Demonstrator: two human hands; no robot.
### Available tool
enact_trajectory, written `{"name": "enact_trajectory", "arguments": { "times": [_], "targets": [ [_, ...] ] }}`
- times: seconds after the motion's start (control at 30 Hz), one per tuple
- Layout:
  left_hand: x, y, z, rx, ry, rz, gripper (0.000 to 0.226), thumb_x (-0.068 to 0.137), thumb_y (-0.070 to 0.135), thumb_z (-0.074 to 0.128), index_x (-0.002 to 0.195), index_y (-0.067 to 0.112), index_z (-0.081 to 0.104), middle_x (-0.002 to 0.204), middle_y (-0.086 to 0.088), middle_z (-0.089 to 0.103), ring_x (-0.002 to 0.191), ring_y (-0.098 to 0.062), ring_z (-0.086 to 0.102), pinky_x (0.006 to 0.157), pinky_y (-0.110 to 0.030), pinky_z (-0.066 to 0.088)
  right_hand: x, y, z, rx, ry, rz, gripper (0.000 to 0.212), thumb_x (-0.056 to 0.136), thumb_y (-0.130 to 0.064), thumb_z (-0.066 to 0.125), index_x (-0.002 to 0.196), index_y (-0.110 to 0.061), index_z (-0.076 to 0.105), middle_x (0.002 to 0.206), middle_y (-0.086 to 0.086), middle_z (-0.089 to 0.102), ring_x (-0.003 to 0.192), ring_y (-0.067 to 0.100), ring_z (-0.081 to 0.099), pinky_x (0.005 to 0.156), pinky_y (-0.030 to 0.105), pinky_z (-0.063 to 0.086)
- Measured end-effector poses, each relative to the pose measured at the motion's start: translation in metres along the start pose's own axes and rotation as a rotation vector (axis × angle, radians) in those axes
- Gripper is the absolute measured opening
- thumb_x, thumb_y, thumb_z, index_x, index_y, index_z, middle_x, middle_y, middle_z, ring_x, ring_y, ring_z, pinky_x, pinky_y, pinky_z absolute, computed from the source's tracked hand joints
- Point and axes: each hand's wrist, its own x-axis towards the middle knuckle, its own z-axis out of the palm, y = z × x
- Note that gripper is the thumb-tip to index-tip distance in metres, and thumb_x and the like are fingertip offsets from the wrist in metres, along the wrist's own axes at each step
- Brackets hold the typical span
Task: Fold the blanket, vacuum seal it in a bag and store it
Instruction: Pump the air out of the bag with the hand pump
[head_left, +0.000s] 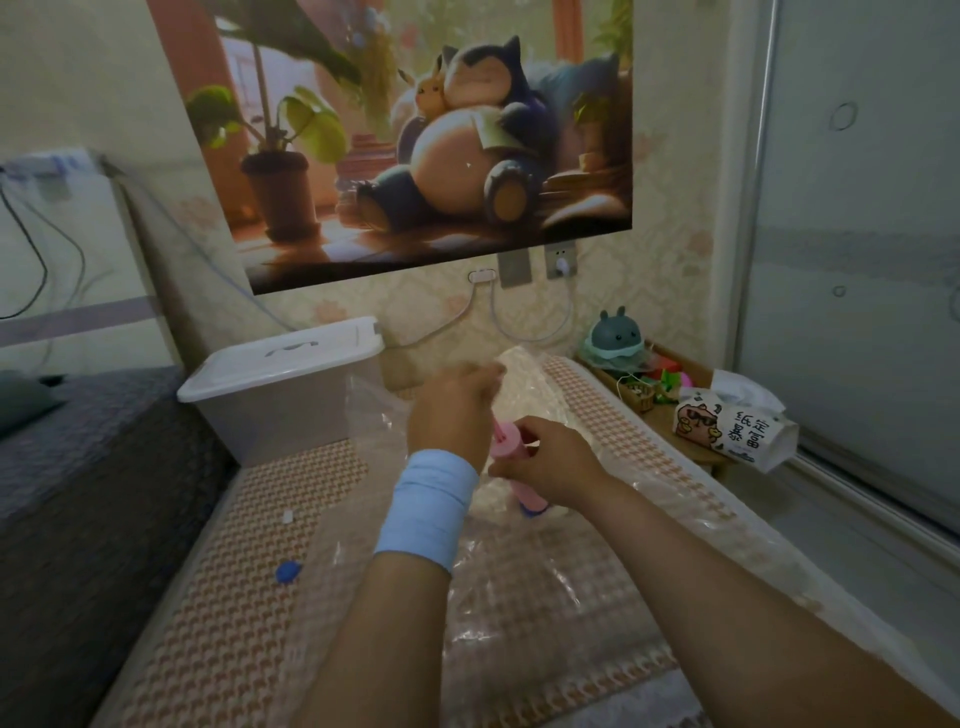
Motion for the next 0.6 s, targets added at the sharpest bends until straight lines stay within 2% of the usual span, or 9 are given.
{"name": "enact_trajectory", "arguments": {
  "times": [0.07,0.13,0.23,0.37,0.47,0.53,0.6],
  "targets": [
    [-0.007,-0.006,0.019,0.025,-0.246,-0.069,0.032,0.096,0.018,0.051,0.125,0.024,0.062,0.116,-0.004,0.064,0.106,-0.025,0.059,0.091,-0.04,0.048,-0.001,-0.002,0.002,-0.037,-0.001,-0.008,0.04,0.071,-0.056,0.077,0.098,-0.028,0.065,0.092,-0.01,0.07,0.086,0.011,0.065,0.074,0.032,0.052],
    [-0.007,-0.005,0.02,0.076,-0.292,-0.053,0.029,0.098,0.022,0.047,0.123,0.024,0.062,0.116,-0.003,0.063,0.108,-0.025,0.057,0.09,-0.038,0.047,-0.002,-0.001,0.004,-0.016,-0.005,-0.007,0.041,0.071,-0.056,0.074,0.1,-0.029,0.065,0.094,-0.01,0.071,0.087,0.011,0.066,0.077,0.033,0.053],
    [0.003,0.012,-0.013,0.121,-0.146,0.022,0.026,0.099,0.021,0.046,0.118,0.02,0.064,0.11,-0.004,0.064,0.101,-0.026,0.059,0.084,-0.038,0.049,-0.001,0.003,0.0,0.041,0.01,0.0,0.045,0.067,-0.054,0.081,0.104,-0.033,0.066,0.096,-0.014,0.07,0.088,0.007,0.065,0.078,0.032,0.053],
    [0.007,0.031,-0.068,0.129,0.256,0.108,0.026,0.1,0.023,0.046,0.117,0.021,0.066,0.103,-0.004,0.067,0.097,-0.027,0.057,0.081,-0.041,0.051,-0.001,0.005,-0.004,0.075,0.013,0.0,0.044,0.067,-0.049,0.085,0.104,-0.033,0.068,0.097,-0.015,0.07,0.087,0.003,0.063,0.074,0.025,0.049],
    [0.008,0.029,-0.068,0.067,0.38,0.108,0.026,0.099,0.023,0.049,0.118,0.02,0.067,0.105,-0.002,0.069,0.097,-0.026,0.056,0.079,-0.038,0.048,-0.001,0.003,-0.003,0.048,0.006,-0.008,0.046,0.065,-0.051,0.085,0.104,-0.033,0.067,0.096,-0.014,0.07,0.088,0.005,0.064,0.076,0.028,0.052],
    [0.006,0.022,-0.048,0.016,0.328,0.063,0.026,0.098,0.02,0.05,0.116,0.018,0.068,0.104,-0.006,0.07,0.094,-0.029,0.059,0.08,-0.04,0.05,0.0,0.003,-0.001,0.033,-0.006,-0.008,0.046,0.065,-0.05,0.085,0.103,-0.032,0.066,0.095,-0.013,0.07,0.088,0.008,0.064,0.077,0.029,0.052],
    [0.0,0.012,-0.017,-0.034,0.084,-0.04,0.027,0.097,0.02,0.049,0.115,0.019,0.068,0.104,-0.01,0.069,0.093,-0.03,0.063,0.083,-0.042,0.051,0.001,0.002,0.001,0.014,0.0,0.003,0.046,0.066,-0.052,0.084,0.102,-0.031,0.066,0.094,-0.012,0.07,0.087,0.009,0.064,0.076,0.03,0.052]
  ]
}}
